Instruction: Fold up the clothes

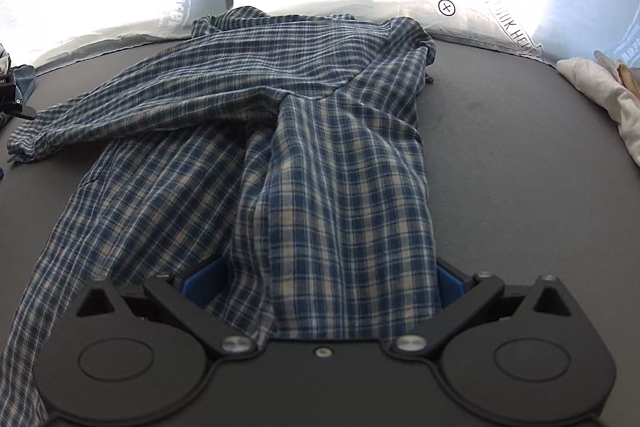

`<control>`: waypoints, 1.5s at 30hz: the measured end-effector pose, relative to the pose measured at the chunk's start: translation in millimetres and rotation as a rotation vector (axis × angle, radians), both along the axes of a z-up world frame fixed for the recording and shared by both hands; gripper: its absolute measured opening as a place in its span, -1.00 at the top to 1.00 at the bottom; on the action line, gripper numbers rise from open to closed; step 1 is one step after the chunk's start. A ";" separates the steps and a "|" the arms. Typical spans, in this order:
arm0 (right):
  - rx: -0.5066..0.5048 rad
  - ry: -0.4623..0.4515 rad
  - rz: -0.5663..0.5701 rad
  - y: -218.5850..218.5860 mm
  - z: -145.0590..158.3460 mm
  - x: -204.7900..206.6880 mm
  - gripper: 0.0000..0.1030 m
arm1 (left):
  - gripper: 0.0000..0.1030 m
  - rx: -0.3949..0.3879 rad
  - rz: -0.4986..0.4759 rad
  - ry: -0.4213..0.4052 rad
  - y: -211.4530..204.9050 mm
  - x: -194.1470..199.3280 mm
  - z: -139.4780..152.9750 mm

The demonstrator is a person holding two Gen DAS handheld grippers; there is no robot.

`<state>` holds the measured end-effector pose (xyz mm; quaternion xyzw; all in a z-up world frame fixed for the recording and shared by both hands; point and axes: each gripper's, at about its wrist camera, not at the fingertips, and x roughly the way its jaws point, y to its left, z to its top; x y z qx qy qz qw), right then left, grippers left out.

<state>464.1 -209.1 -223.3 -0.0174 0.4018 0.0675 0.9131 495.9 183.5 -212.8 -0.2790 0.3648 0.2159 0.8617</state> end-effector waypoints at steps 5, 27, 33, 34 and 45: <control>0.004 -0.006 -0.009 -1.0 -0.7 -1.2 -1.00 | 0.62 0.013 0.013 -0.020 3.8 -5.2 -0.7; 0.278 0.020 -0.085 -67.6 41.9 -49.4 -0.99 | 0.69 -0.158 -0.571 -0.120 -180.9 -76.5 50.9; 0.427 0.039 -0.145 -94.7 41.5 -60.4 -0.98 | 0.62 -0.306 -0.576 0.085 -194.1 -98.5 -1.4; 0.451 0.044 -0.152 -97.8 41.0 -61.2 -0.96 | 0.61 -0.314 -0.580 0.084 -194.8 -103.1 -1.9; 0.772 0.100 -0.097 -97.7 36.8 -46.9 0.38 | 0.47 -0.352 -0.563 0.092 -187.5 -112.4 -4.3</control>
